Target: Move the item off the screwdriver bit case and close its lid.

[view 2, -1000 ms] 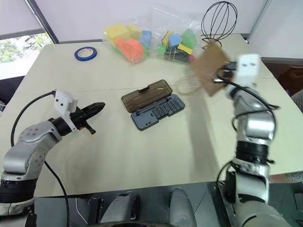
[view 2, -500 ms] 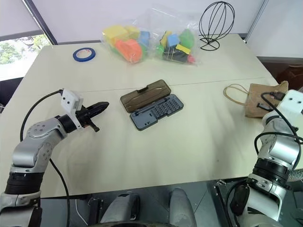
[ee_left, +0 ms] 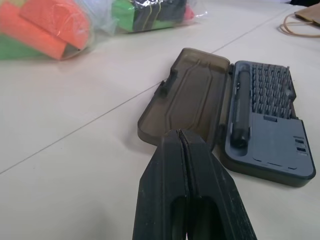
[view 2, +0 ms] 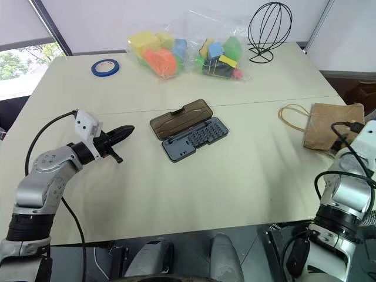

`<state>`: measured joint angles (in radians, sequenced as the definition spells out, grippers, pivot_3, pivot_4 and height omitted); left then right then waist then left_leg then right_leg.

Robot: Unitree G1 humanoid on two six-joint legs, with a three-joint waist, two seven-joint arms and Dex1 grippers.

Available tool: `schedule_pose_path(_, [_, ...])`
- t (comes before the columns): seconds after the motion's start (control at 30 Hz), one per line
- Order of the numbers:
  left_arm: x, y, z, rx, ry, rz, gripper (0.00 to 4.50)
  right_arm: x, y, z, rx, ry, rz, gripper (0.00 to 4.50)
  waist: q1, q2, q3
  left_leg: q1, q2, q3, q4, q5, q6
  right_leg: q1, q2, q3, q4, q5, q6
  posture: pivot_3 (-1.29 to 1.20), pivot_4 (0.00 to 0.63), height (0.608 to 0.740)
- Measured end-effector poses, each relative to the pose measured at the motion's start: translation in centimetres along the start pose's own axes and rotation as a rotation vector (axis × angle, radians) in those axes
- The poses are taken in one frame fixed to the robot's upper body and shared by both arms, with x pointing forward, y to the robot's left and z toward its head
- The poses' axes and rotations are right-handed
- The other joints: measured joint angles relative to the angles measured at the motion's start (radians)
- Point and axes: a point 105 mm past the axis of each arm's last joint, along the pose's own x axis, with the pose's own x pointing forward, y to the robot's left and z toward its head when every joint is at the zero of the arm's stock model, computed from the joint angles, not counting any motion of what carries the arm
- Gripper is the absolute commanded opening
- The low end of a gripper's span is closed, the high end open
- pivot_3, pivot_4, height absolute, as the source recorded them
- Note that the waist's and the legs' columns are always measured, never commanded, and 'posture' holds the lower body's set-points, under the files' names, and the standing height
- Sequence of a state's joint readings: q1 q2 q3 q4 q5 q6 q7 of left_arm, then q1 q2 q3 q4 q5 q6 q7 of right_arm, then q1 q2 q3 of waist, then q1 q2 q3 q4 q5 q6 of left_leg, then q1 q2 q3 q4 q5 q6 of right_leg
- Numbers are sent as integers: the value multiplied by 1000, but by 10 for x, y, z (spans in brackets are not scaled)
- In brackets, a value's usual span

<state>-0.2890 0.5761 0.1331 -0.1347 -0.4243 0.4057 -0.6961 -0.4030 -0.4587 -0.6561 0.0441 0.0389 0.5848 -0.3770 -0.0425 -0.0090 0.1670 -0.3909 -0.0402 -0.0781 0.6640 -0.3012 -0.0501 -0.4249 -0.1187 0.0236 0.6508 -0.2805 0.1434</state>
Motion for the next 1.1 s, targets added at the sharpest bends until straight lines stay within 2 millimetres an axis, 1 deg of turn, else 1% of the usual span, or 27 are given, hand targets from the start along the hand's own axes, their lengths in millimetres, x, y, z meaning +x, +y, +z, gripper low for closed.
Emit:
schedule_pose_path(0.07, [0,1,-1,-3,3,1,0,-3,-14,18,14,-67,-82,4434,0,0,0,0,0,0,0,0,0,0,0,0,0,0,0,0,150,740])
schedule_pose_path(0.1, [0,1,-2,-6,5,2,0,-4,-20,39,-5,-156,-113,4434,0,0,0,0,0,1,0,0,0,0,0,1,0,0,0,0,150,740])
schedule_pose_path(0.13, [0,1,-3,-8,7,3,0,-5,-21,52,-3,-203,-114,4434,0,1,0,0,-1,1,0,0,0,0,0,1,0,0,0,0,150,740])
schedule_pose_path(0.2, [0,2,-3,-10,7,2,0,-10,-4,94,34,-327,-21,4434,-8,1,0,1,0,2,1,0,0,0,0,2,0,0,0,0,150,740])
schedule_pose_path(0.23, [1,2,-2,-8,5,-1,0,-16,12,113,51,-376,68,4434,-14,1,0,2,1,2,1,0,0,1,2,2,0,0,0,0,150,740])
schedule_pose_path(0.27, [2,2,1,-4,-2,-5,0,-21,28,125,65,-405,154,4434,-16,1,0,2,2,0,1,0,1,2,3,1,1,0,0,0,150,740])
schedule_pose_path(0.3, [3,2,2,-1,-7,-7,0,-28,50,131,69,-409,268,4434,-17,1,-1,2,2,0,1,-2,3,2,3,0,1,0,0,0,150,740])
schedule_pose_path(0.37, [3,1,3,-5,-11,-11,0,-38,87,132,63,-372,468,4434,-21,1,-1,2,2,0,1,-2,4,2,2,0,1,0,0,0,150,740])
schedule_pose_path(0.4, [4,-2,2,-13,-13,-19,0,-48,115,131,47,-334,625,4434,-25,1,-1,2,1,0,1,-2,3,2,2,0,0,0,0,0,150,740])
schedule_pose_path(0.43, [5,-4,1,-18,-16,-24,0,-56,132,129,30,-311,725,4434,-26,1,-1,2,1,0,1,-2,3,2,2,0,0,0,0,0,150,740])
schedule_pose_path(0.47, [6,-5,-1,-25,-15,-28,0,-67,154,126,3,-279,858,4434,-25,1,-1,1,1,0,1,-2,3,2,2,0,0,0,0,0,150,740])
schedule_pose_path(0.53, [5,-6,-3,-31,-10,-30,0,-81,180,119,-60,-237,1027,4434,-22,1,-1,1,1,-1,1,-2,3,2,1,-1,-1,0,0,0,150,740])
schedule_pose_path(0.67, [6,-8,-5,-41,-11,-31,0,-108,219,103,-202,-195,1298,4434,-23,1,-1,0,0,-3,1,-2,3,2,0,-1,-2,0,0,0,150,740])
schedule_pose_path(0.77, [8,-10,-6,-48,-16,-31,0,-125,243,97,-282,-197,1429,4434,-27,1,-1,0,0,-3,1,-2,3,2,0,-1,-2,0,0,0,150,740])
schedule_pose_path(0.9, [8,-14,-5,-43,-21,-29,0,-158,277,81,-397,-226,1607,4434,-31,1,-1,0,1,-4,1,-1,3,0,1,-1,-1,0,0,0,150,740])
schedule_pose_path(1.0, [7,-15,-5,-38,-22,-24,0,-175,297,68,-453,-209,1686,4434,-30,1,-1,0,1,-5,1,-1,2,0,0,-1,-1,0,0,0,150,740])
schedule_pose_path(1.1, [6,-14,-6,-38,-17,-15,0,-187,312,62,-463,-184,1727,4434,-28,1,-1,0,0,-5,1,-1,1,0,0,-1,-1,0,0,0,150,740])
